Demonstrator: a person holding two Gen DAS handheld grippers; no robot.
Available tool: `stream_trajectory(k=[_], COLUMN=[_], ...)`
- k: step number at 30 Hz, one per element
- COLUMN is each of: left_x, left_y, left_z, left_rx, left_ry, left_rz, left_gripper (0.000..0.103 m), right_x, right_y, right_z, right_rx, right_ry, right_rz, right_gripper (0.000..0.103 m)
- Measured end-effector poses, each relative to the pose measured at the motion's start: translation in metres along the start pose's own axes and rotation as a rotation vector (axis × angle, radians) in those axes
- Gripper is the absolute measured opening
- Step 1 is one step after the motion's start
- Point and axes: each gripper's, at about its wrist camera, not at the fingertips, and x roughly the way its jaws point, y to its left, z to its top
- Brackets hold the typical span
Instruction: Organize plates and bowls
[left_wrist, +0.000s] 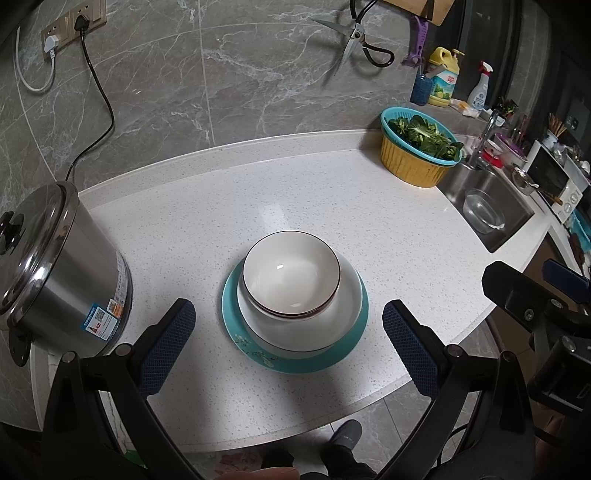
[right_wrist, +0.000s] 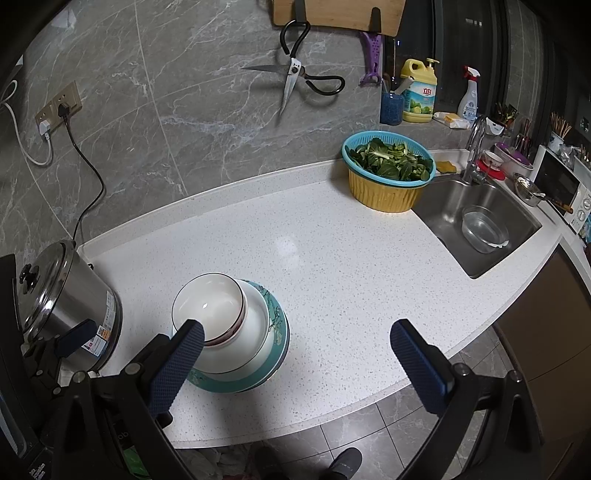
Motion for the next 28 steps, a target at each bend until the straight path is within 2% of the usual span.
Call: stream_trajectory(k=[28], left_x=[0.0017], left_y=[0.002], left_z=[0.0048], left_rx=[0.0], left_ry=[-0.007], left_rz=[0.001], left_gripper=[0.103], right_x=[0.0033], right_y=[-0.0022], right_z=[0.0013], right_rx=[-0.011], right_ry=[0.014], right_rz=[0.009], right_gripper=[0.103])
